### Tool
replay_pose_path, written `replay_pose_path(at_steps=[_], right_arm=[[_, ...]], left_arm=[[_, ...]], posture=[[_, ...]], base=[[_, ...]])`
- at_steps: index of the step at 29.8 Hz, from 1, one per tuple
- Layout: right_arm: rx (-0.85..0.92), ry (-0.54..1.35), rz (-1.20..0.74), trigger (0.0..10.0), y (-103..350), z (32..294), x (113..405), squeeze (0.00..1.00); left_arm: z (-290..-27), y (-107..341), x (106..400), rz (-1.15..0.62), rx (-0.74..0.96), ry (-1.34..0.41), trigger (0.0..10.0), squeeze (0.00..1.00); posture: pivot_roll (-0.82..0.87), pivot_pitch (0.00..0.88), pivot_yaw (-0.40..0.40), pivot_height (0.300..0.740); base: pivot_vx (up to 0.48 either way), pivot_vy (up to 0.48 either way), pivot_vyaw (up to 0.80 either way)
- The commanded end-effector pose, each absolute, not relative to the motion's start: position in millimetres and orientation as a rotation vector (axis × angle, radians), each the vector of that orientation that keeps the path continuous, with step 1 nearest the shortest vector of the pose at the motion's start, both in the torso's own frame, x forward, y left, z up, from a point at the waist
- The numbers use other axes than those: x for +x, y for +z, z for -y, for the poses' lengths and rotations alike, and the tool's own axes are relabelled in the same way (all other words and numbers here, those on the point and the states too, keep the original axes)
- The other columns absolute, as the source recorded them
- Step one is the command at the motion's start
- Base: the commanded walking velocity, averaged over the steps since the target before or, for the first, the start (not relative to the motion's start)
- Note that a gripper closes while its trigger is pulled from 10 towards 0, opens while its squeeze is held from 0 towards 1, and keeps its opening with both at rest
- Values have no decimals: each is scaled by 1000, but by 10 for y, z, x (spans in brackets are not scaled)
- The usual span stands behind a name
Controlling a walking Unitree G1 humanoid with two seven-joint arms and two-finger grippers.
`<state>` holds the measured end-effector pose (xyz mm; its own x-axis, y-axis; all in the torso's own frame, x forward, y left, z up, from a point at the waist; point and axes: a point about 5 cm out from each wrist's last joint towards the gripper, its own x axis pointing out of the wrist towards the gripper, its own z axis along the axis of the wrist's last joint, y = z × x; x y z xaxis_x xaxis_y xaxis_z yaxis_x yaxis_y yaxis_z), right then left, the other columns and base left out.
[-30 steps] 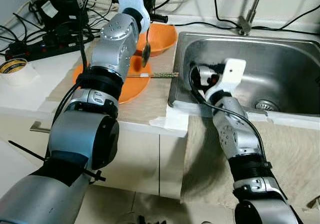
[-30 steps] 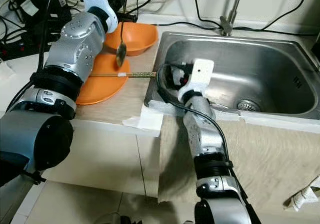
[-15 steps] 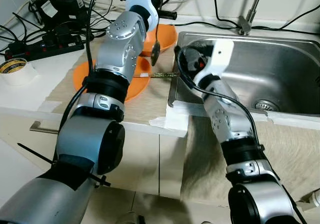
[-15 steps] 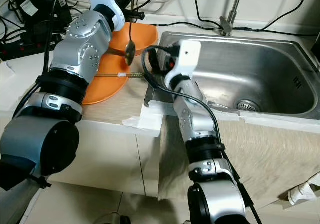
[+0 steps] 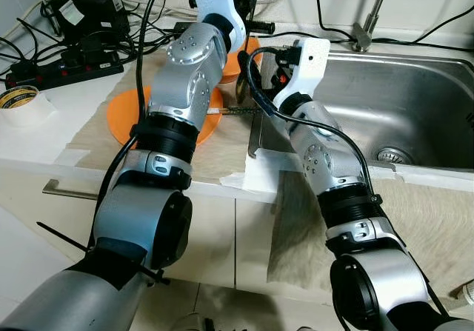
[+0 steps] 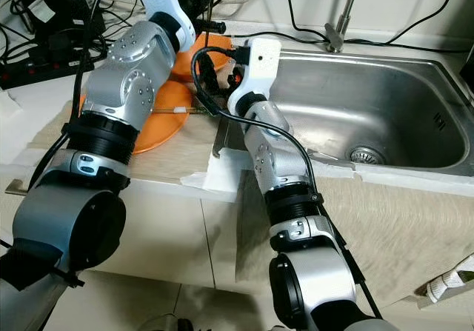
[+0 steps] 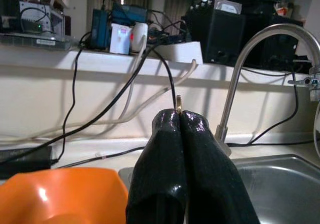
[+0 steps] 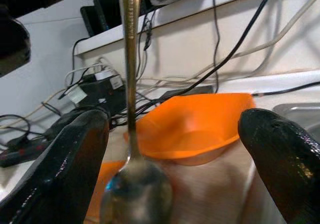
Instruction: Kitchen organization
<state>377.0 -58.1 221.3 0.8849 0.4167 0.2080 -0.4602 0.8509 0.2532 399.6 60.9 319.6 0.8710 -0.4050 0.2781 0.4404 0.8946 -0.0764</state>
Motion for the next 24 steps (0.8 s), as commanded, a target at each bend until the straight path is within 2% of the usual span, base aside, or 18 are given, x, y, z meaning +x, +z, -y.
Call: replay_pose_path(at_steps=[1, 17, 18, 19, 24], right_arm=[[315, 489, 143, 10000, 2252, 524, 3781, 0], [284, 472, 150, 10000, 2275, 452, 3855, 0], [284, 465, 150, 3765, 2275, 459, 3860, 0], [282, 458, 149, 0, 2271, 466, 3866, 0], [287, 439, 139, 0, 2242, 490, 3877, 0]], left_arm=[[-579, 3259, 3961, 279, -138, -458, 0, 0], [-454, 3375, 3810, 302, -191, -533, 0, 0], [-450, 3370, 3808, 302, -190, -535, 0, 0], [-446, 3366, 3804, 301, -190, -538, 0, 0], [-439, 3340, 3794, 295, -183, -542, 0, 0]], posture=[[-26, 0, 24, 732], [-18, 0, 18, 732], [-18, 0, 18, 732], [-18, 0, 18, 732], [-19, 0, 16, 732]], base=[[0, 0, 0], [0, 0, 0], [0, 0, 0], [0, 0, 0], [0, 0, 0]])
